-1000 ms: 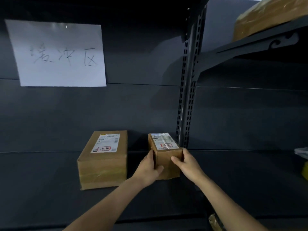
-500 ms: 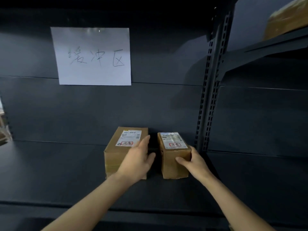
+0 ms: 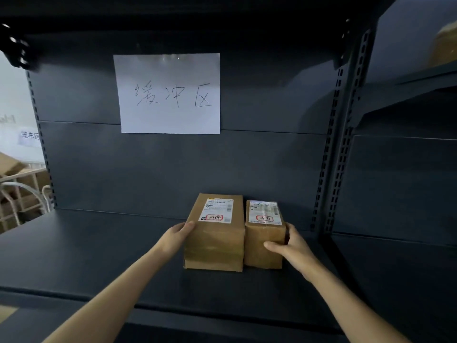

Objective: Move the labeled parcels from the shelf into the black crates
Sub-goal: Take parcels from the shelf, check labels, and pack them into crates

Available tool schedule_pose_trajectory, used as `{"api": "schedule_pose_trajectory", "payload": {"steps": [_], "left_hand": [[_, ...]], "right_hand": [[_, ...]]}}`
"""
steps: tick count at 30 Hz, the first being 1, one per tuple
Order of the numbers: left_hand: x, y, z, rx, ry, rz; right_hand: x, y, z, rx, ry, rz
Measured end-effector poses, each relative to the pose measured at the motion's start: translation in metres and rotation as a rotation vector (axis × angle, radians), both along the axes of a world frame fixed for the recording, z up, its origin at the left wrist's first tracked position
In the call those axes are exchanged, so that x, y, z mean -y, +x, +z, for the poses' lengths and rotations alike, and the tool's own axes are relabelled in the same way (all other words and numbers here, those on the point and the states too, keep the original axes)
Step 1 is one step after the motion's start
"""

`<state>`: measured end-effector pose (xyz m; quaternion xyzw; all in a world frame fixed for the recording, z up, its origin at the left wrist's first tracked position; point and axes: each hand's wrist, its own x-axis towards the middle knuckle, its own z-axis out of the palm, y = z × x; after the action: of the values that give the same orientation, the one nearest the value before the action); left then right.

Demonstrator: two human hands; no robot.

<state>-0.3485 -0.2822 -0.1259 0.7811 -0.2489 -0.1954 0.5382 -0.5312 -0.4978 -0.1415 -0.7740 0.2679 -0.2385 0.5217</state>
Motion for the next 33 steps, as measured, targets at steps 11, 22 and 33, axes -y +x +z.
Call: {"api": "schedule_pose_trajectory", "payload": {"steps": [11,22,33], "left_hand": [[0.002,-0.005,-0.004,-0.035,-0.193,-0.142],[-0.009,-0.004,-0.033,0.2,-0.205,-0.262],[-0.002,-0.011,-0.057,0.273,-0.081,-0.14]], "right_hand": [[-0.003,-0.003,0.003,0.108,0.132,0.012],[-0.011,-0.008,-0.031,0.133,-0.069,-0.061],[-0.014,-0.013,-0.037,0.021,-0.102,-0.064]]}}
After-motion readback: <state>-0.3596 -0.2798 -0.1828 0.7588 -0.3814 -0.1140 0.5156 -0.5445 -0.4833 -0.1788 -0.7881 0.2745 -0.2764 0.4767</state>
